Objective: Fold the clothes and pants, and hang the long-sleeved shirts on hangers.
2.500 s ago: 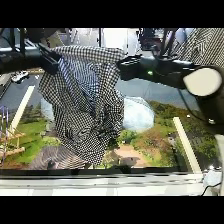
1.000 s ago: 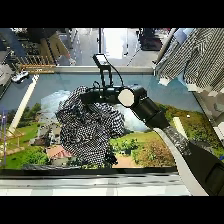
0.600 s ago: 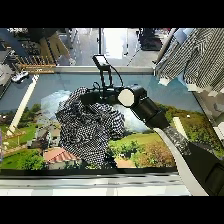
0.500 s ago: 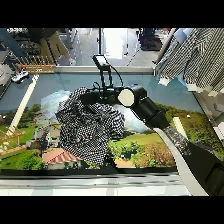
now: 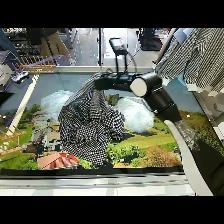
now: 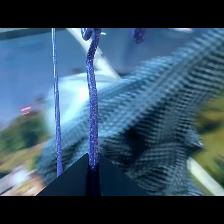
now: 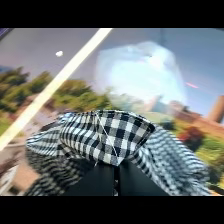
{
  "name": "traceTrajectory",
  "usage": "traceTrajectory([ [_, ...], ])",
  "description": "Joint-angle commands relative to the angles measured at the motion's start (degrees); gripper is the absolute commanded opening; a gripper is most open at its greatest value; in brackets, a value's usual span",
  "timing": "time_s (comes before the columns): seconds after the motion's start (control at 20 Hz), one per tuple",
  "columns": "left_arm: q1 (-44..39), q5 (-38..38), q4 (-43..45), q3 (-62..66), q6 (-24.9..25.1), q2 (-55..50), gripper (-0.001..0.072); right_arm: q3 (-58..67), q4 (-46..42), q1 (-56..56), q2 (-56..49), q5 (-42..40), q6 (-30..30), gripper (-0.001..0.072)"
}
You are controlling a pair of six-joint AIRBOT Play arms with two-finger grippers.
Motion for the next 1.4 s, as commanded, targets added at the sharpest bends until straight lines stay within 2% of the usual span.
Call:
traceTrajectory([
  [0.0,-7.48,-11.08,-5.75,0.13,7.69,-0.11,0.0015,1.49,-3.10,-3.74,-0.68,2.60,3.56,0.0018],
  [0.2,-9.79,-15.76,-3.93,0.13,7.41,-0.15,0.0015,1.49,-3.43,-4.96,-1.60,2.21,3.56,0.0018],
  [0.3,-9.79,-18.67,1.68,0.11,5.07,-0.15,0.0015,1.64,-3.74,-5.44,-1.60,2.08,3.56,0.0019],
  [0.4,-9.79,-17.27,10.82,0.07,2.40,-0.28,0.0015,1.73,-3.48,-5.66,-1.53,2.12,3.56,0.0019],
  [0.45,-9.86,-15.17,11.15,-0.66,2.08,-0.48,0.0015,1.73,-3.23,-5.49,-1.53,2.16,3.56,0.0019],
  [0.65,-10.10,-12.85,6.14,-3.61,3.19,-2.78,0.0015,1.73,-2.91,-4.92,-1.53,2.43,3.52,0.0019],
  [0.9,-10.29,-2.23,5.66,-4.17,3.39,-4.66,0.0015,1.73,-2.69,-3.89,-1.46,2.82,3.39,0.0019],
  [0.95,-10.16,-1.64,5.16,-4.13,4.79,-4.61,0.0015,1.73,-2.80,-3.58,-1.46,3.10,3.34,0.0019],
  [1.15,-7.67,-2.84,3.04,-4.02,5.55,-3.72,0.0016,1.73,-3.02,-3.56,-1.46,5.77,3.34,0.0020],
  [1.35,-6.25,-6.60,-8.41,-4.04,9.33,-3.17,0.0016,1.73,-2.99,-3.56,-1.49,6.12,3.37,0.0020],
])
